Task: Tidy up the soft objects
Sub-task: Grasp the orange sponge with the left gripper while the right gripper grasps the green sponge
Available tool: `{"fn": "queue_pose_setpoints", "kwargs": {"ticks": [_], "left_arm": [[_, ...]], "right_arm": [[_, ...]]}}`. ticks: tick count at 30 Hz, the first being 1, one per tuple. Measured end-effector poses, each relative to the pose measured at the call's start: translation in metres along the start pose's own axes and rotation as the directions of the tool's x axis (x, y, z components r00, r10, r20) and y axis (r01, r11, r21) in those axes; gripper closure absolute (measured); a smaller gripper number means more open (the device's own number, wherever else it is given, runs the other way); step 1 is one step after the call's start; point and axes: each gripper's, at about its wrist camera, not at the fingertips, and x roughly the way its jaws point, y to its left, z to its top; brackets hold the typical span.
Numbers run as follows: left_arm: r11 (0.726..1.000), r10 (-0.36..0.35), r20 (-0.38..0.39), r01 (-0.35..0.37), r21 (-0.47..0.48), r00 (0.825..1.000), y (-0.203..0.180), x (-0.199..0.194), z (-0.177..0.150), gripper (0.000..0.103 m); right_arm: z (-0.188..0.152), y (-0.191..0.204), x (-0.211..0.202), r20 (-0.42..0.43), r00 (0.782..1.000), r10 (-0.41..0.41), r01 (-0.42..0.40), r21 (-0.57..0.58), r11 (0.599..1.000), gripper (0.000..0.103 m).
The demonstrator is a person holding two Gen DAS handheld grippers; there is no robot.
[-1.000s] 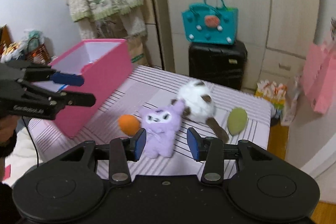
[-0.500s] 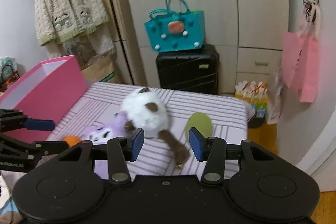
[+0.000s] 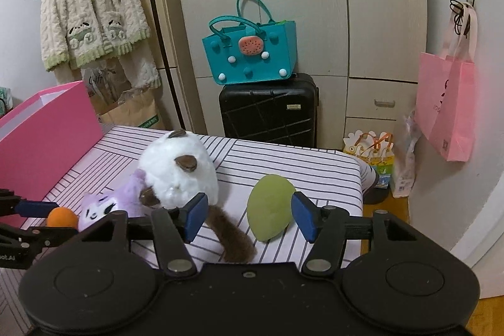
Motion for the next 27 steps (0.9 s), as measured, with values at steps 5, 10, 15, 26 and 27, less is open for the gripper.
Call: {"fn": "queue_pose_setpoints", "kwargs": {"ticks": [5,10,15,26,27], "left_arm": [[0.999,0.009,-0.016,-0.009,-0.037,1.000,0.005,0.008,0.000,0.045],[0.998,0.003,-0.003,-0.003,-0.063,1.000,0.008,0.009,-0.004,0.053],[0.997,-0.003,0.015,0.004,-0.078,1.000,0.010,0.008,-0.007,0.056],[0.996,-0.021,0.033,0.024,-0.087,0.999,0.011,-0.008,-0.010,0.056],[0.996,-0.025,0.037,0.028,-0.088,0.999,0.011,-0.011,-0.010,0.056]], "right_arm": [[-0.001,-0.001,0.012,-0.011,1.000,-0.018,0.018,-0.010,1.000,0.035],[-0.004,-0.006,0.025,-0.035,0.998,-0.045,0.045,0.005,0.999,0.035],[-0.007,-0.012,0.033,-0.053,0.998,-0.044,0.047,0.051,0.998,0.042],[-0.009,-0.003,0.021,-0.026,0.998,-0.051,0.053,0.053,0.997,0.061],[-0.009,-0.001,0.017,-0.022,0.998,-0.055,0.056,0.051,0.997,0.061]]}}
